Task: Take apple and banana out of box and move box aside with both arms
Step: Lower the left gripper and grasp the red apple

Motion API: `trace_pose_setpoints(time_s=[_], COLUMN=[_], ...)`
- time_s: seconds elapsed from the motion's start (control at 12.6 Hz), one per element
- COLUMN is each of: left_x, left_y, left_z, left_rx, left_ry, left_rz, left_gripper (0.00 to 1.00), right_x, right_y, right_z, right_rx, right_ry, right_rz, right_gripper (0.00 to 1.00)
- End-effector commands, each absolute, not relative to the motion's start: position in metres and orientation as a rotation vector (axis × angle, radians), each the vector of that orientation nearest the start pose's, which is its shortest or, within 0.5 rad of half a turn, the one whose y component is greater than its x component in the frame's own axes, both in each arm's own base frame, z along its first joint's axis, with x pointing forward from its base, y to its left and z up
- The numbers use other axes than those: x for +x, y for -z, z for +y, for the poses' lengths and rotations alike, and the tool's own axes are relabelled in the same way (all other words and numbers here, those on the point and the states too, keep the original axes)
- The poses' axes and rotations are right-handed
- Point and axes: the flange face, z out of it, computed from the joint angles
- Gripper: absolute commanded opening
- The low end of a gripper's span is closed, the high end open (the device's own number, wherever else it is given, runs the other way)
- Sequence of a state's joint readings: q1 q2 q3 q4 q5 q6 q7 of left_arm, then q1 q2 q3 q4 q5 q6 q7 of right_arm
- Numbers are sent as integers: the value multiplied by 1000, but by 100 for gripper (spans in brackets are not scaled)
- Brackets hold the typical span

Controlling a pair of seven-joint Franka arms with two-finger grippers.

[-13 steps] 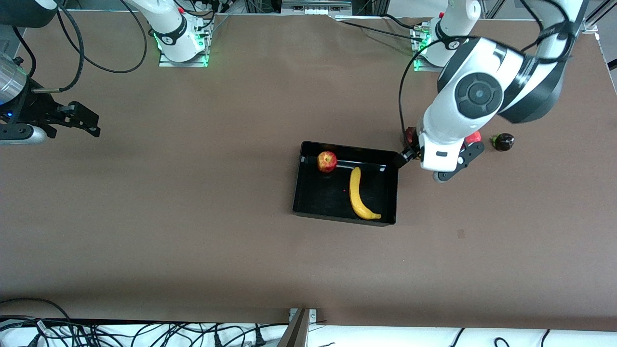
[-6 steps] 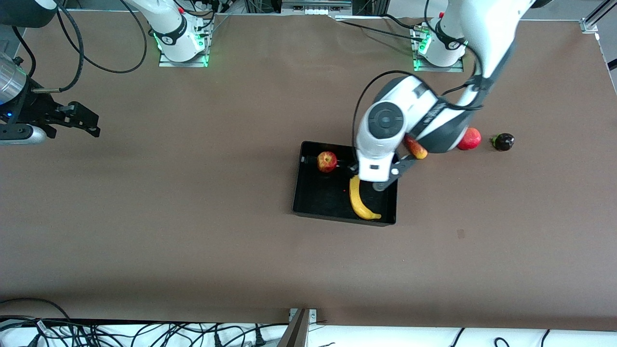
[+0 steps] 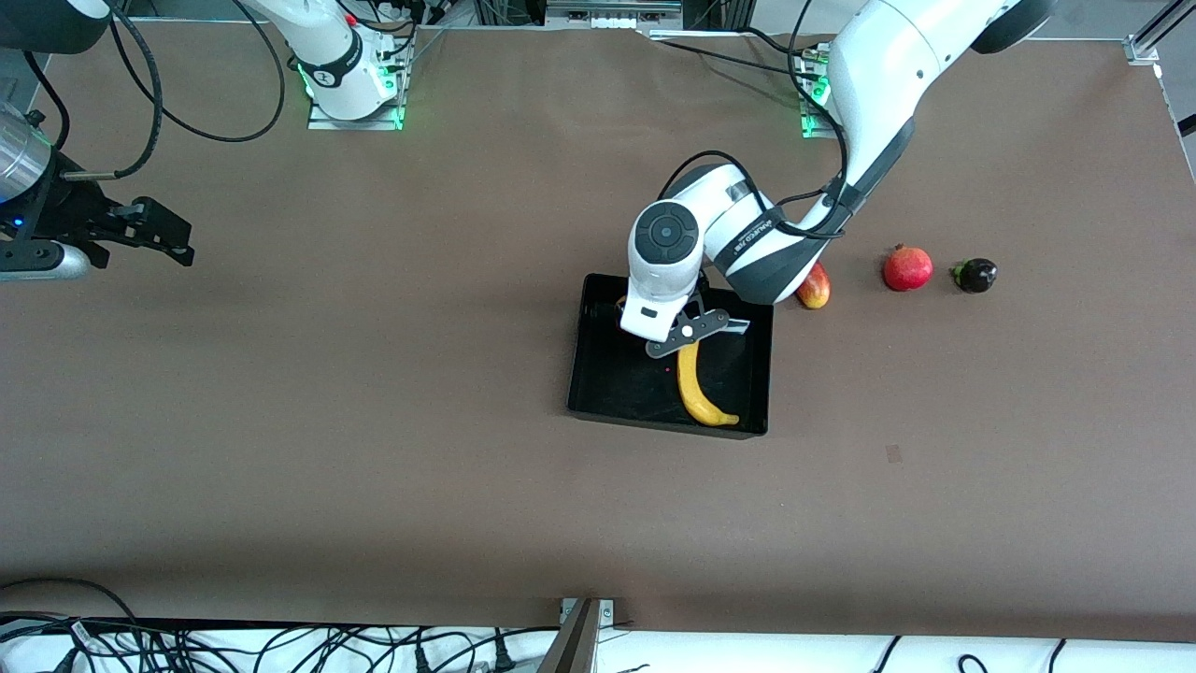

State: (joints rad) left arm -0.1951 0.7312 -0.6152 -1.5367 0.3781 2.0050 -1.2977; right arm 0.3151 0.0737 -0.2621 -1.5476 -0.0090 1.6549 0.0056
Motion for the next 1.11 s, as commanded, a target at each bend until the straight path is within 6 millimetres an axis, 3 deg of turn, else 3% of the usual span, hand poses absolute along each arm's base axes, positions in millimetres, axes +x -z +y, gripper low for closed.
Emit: trace_pose_setpoints(time_s=[0.0, 0.4, 0.71, 0.79, 0.87, 1.03], left_x=[526, 504, 500, 499, 499, 498], left_y=[-266, -227, -196, -189, -185, -183], left_z=[-453, -467, -467, -466, -466, -467], left_rx=[-3069, -3104, -3114, -3102, -3097, -3098], left_ry=[-132, -115, -94, -77, -70, -74], left_rz=[-484, -416, -442, -463, -476, -482], left_gripper=[100, 100, 100, 88, 55, 0], right_x=[584, 584, 584, 584, 584, 585], right_y=[-606, -606, -606, -606, -606, -605], right_z=[35, 35, 35, 35, 35, 35], right_rx=[-3165, -3165, -3165, -3165, -3165, -3165], right_ry=[66, 66, 66, 66, 66, 64], right_rz=[-65, -65, -65, -65, -65, -66], right_gripper=[100, 100, 100, 100, 100, 100])
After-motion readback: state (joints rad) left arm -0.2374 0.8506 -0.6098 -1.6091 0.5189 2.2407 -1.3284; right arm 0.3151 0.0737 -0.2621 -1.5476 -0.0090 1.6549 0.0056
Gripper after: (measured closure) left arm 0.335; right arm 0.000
